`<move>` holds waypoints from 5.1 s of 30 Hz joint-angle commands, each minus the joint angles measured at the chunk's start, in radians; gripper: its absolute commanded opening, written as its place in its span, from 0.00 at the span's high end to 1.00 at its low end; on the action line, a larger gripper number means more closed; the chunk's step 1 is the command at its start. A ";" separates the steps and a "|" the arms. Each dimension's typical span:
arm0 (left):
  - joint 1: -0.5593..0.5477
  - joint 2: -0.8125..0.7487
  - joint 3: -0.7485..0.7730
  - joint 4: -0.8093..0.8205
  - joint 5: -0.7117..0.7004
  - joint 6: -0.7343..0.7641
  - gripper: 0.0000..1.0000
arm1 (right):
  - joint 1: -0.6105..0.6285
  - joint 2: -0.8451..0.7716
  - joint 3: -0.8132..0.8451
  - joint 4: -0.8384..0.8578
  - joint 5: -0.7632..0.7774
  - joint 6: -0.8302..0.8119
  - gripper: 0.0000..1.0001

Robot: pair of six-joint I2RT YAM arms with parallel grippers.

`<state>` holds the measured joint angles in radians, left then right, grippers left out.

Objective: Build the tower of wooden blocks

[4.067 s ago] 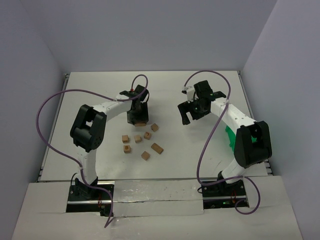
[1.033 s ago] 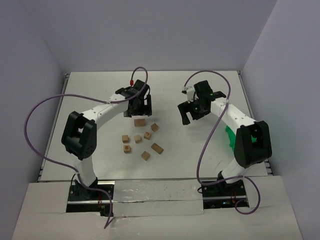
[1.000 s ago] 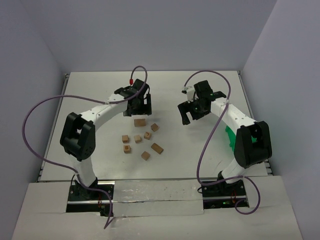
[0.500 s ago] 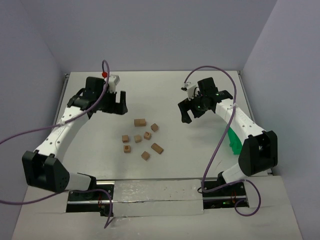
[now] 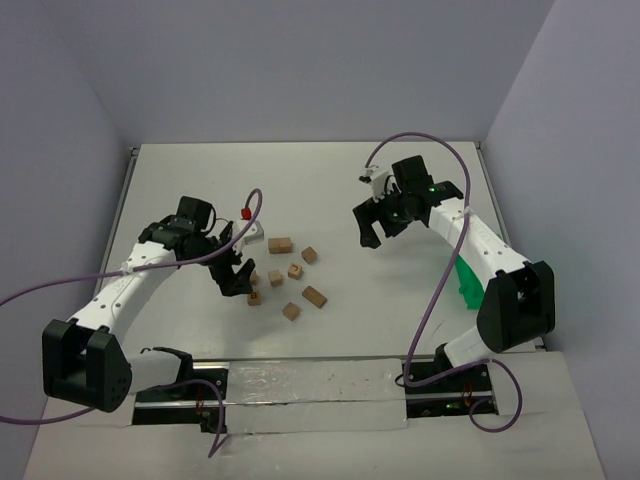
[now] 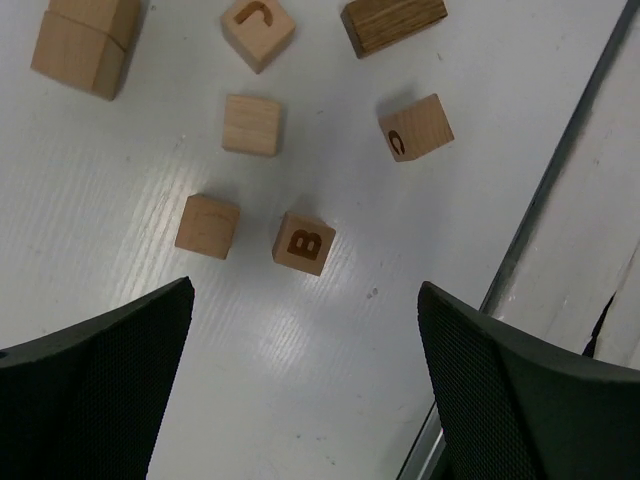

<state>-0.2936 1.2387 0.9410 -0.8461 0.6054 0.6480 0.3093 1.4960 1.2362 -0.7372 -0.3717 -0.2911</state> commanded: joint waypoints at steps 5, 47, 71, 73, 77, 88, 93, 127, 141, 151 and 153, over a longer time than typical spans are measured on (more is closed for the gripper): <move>0.067 0.190 0.081 -0.036 0.202 0.276 0.05 | 0.008 -0.018 -0.011 0.016 0.001 0.010 0.00; 0.126 0.603 0.260 -0.099 0.215 0.353 0.72 | 0.008 0.010 -0.027 0.019 0.013 0.001 0.00; 0.113 0.626 0.249 -0.151 0.236 0.387 0.82 | 0.008 0.014 -0.025 0.016 0.017 0.001 0.00; 0.112 0.625 0.248 -0.153 0.237 0.387 0.82 | 0.007 0.015 -0.024 0.016 0.018 0.000 0.00; 0.104 0.614 0.235 -0.150 0.241 0.386 0.82 | 0.008 0.017 -0.024 0.016 0.017 0.002 0.00; 0.084 0.597 0.217 -0.151 0.238 0.387 0.81 | 0.008 0.017 -0.027 0.015 0.017 0.003 0.00; 0.083 0.593 0.213 -0.156 0.239 0.391 0.81 | 0.008 0.015 -0.027 0.015 0.017 0.001 0.00; 0.476 -0.040 0.308 0.247 0.215 -0.620 0.01 | 0.602 0.143 0.270 -0.009 0.240 -0.043 0.00; 0.597 -0.193 0.206 0.283 0.161 -0.773 0.01 | 0.824 0.474 0.475 0.135 0.156 -0.199 0.00; 0.657 -0.131 0.239 0.291 0.353 -0.786 0.01 | 0.827 0.567 0.482 0.173 0.089 -0.246 0.00; 0.657 -0.136 0.242 0.290 0.355 -0.780 0.01 | 0.827 0.570 0.470 0.182 0.072 -0.252 0.00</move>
<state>0.3561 1.1162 1.1450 -0.5983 0.8797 -0.1249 1.1345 2.0544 1.6833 -0.6106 -0.2511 -0.5108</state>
